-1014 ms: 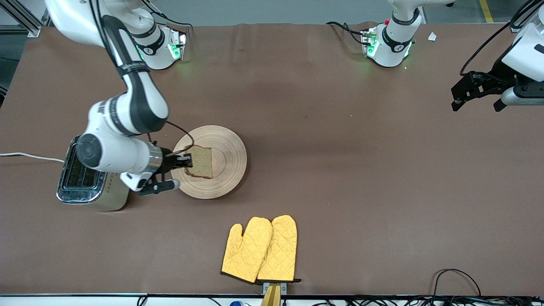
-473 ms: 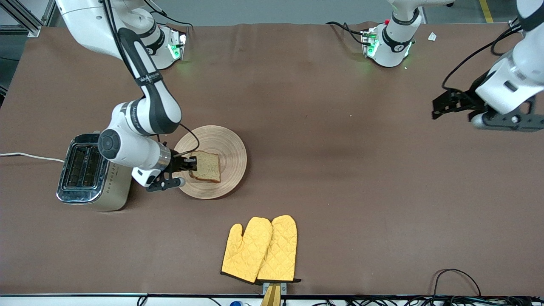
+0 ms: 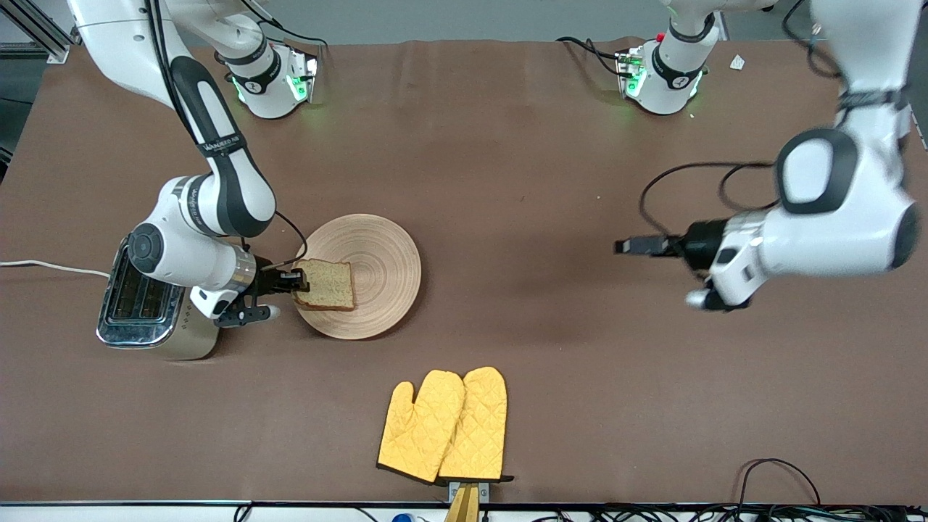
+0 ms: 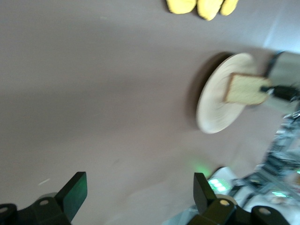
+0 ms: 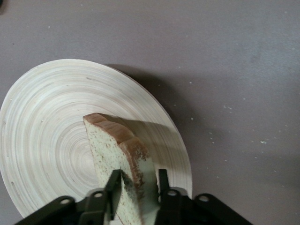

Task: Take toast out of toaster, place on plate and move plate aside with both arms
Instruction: 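Release the bread on the plate while the left gripper reaches the plate, then grip the plate rim with the left gripper while the right gripper withdraws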

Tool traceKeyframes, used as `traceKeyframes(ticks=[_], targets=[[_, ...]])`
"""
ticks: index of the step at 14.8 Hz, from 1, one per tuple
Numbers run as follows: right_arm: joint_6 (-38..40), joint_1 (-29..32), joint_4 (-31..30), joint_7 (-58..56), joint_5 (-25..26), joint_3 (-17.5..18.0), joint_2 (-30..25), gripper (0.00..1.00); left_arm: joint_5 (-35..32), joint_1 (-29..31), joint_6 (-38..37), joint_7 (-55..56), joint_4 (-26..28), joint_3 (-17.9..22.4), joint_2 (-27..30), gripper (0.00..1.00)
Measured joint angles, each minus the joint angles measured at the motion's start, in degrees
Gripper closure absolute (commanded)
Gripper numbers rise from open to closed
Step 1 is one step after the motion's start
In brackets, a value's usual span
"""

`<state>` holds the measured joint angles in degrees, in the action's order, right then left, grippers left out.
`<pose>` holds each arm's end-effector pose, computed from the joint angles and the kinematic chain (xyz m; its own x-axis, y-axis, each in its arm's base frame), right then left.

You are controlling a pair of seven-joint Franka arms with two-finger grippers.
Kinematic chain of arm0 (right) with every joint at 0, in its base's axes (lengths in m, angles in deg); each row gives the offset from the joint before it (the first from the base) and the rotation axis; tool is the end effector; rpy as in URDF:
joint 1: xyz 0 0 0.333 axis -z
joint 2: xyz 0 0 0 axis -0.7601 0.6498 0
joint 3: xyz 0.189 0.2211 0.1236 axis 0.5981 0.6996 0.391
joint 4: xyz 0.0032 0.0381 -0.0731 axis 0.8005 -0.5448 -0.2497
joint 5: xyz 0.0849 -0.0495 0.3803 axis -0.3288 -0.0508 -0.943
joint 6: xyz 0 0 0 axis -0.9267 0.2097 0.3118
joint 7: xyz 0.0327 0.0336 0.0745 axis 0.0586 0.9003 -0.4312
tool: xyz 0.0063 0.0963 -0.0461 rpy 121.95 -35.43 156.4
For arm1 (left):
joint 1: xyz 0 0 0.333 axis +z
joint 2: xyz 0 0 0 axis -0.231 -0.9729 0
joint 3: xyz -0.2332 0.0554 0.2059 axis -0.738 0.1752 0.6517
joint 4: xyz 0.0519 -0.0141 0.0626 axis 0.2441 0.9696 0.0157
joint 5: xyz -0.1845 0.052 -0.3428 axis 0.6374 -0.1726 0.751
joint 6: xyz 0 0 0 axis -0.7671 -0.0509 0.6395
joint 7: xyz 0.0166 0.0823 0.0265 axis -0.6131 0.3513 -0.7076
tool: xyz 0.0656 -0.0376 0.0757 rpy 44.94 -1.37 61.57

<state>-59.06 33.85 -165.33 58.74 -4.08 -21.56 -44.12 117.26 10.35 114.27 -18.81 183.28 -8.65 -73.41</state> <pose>0.5951 0.1168 0.2650 0.9924 0.0944 -0.0795 0.0682 -0.9562 -0.2846 0.6250 -0.1848 0.3796 0.9368 -0.0080 -0.3497 0.2174 -0.7698 0.6001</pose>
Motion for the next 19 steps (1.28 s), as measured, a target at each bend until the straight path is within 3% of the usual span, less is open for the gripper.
traceKeyframes(ticks=[4, 8, 13, 16, 18, 19], targets=[[0.00, 1.43, -0.20, -0.23, 0.00, -0.09, -0.17, 0.00, 8.16, -9.95, 15.15, -0.51, -1.52, -0.63, -11.72, 0.00], [1.43, 5.55, 0.61, -3.40, 0.50, -0.26, -0.55, 0.00, 16.35, -21.69, 26.69, -0.76, -9.09, -0.77, -22.92, 0.00], [14.66, 7.13, 11.38, -3.72, 8.59, -2.62, -3.12, 0.00, 27.65, -29.53, 34.12, -6.76, -17.05, -0.77, -31.30, 0.01], [17.77, 7.39, 14.73, -3.75, 11.38, -5.30, -7.00, 0.00, 31.03, -31.72, 37.17, -11.44, -17.89, -0.77, -33.07, 0.25], [18.93, 7.49, 16.10, -3.46, 14.87, -6.00, -9.67, 0.00, 31.09, -33.28, 39.80, -14.19, -18.00, -0.76, -33.41, 0.73], [20.79, 7.55, 17.75, -3.02, 15.62, -6.73, -10.61, 0.00, 31.10, -34.07, 41.14, -17.29, -18.01, -0.76, -33.57, 0.78]])
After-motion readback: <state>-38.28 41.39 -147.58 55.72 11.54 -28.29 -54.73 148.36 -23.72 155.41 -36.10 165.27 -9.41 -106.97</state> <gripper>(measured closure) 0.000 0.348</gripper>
